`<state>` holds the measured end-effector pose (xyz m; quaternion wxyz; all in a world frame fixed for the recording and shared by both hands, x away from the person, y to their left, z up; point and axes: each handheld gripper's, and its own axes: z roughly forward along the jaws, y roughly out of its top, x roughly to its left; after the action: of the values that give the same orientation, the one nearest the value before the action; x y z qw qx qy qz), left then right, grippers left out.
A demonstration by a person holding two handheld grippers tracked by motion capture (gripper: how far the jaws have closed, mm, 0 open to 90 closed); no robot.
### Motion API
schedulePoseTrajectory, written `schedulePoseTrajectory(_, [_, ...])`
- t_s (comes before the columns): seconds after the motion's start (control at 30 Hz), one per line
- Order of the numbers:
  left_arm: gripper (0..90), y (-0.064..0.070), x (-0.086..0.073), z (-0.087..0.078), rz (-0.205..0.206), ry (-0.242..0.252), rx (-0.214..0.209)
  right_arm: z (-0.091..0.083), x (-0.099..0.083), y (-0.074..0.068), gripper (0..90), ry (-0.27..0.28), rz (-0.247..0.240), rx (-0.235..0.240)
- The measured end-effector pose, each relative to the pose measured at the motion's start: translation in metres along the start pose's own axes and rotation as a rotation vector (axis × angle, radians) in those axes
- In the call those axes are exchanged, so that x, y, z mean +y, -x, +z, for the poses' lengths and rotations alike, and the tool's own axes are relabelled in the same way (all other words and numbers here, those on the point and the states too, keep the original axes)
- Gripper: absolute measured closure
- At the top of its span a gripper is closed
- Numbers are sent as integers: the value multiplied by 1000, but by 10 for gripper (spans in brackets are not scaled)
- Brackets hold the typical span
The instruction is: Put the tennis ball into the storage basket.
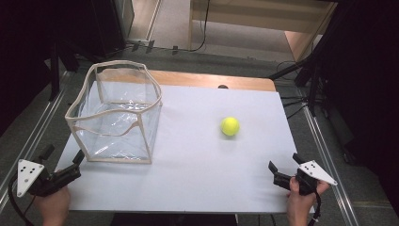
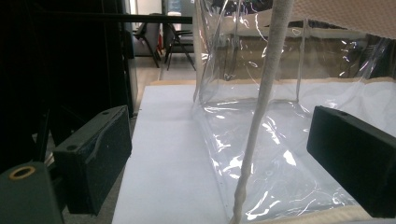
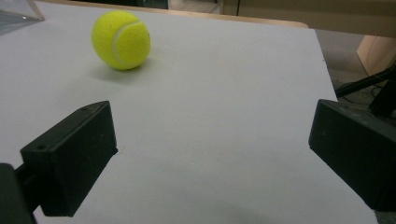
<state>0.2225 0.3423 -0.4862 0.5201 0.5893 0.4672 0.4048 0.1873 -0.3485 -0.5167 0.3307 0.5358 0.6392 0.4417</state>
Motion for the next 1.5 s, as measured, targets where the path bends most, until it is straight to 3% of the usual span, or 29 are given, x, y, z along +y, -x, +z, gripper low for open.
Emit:
schedulePoseTrajectory(0.2, [69,0,0,-1,0,8,-3,1,1,-1,7,-5,-21,-4])
schedulePoseTrajectory(0.4, [69,1,-1,-2,1,19,1,4,9,-4,37,-37,-25,41])
schedulePoseTrajectory(0.53, [69,1,-1,-3,1,28,-5,8,27,-11,37,-46,-48,84])
schedulePoseTrajectory(0.73, [69,0,-1,-4,1,27,-8,12,49,-19,37,-47,-81,88])
schedulePoseTrajectory(0.97, [69,0,-1,-4,-4,30,-6,27,73,-26,37,-78,-124,107])
schedulePoseTrajectory(1.5, [69,0,-1,-5,-3,33,-19,60,95,-39,37,-157,-172,143])
